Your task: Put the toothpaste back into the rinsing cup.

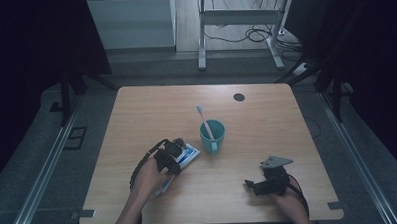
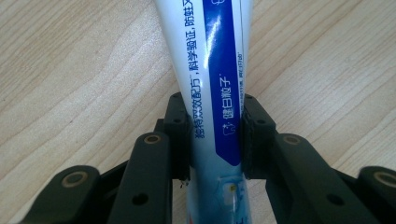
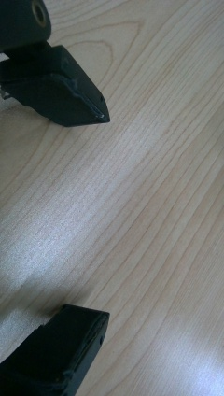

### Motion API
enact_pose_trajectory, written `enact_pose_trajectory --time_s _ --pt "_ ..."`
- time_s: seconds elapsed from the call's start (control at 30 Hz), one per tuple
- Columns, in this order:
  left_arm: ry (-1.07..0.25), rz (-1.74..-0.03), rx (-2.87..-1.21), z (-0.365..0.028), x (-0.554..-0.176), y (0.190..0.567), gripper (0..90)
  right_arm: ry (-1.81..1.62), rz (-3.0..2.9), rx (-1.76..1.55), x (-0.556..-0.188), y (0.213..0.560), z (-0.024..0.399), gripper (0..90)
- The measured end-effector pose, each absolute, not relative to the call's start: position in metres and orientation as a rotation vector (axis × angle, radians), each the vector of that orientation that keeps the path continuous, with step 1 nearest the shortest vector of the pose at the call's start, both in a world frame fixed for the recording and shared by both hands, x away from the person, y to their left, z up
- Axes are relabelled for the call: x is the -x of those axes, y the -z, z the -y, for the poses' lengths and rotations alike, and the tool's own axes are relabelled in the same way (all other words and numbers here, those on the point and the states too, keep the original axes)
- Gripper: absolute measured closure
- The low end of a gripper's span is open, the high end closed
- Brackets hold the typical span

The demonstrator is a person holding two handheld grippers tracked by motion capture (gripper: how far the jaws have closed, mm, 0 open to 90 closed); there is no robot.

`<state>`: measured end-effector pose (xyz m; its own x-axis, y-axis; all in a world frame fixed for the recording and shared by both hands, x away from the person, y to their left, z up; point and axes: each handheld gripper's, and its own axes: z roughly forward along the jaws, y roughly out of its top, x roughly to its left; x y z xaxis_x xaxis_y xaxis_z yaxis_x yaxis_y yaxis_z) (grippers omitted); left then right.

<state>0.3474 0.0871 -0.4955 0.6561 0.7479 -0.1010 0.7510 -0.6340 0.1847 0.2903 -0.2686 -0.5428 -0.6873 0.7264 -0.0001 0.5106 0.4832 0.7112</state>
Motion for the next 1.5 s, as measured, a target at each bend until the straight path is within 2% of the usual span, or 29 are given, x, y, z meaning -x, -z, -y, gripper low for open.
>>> enact_pose_trajectory --time_s 0.63,1.5 --pt "-0.046 -1.104 -2.563 -0.101 -0.337 0.488 71.2 -1.015 -2.432 -1.047 -0.29 0.543 0.269 5.2" --pt "-0.109 -1.017 -2.334 -0.129 -0.319 0.462 71.5 -1.016 -2.431 -1.043 -0.29 0.543 0.269 5.2"
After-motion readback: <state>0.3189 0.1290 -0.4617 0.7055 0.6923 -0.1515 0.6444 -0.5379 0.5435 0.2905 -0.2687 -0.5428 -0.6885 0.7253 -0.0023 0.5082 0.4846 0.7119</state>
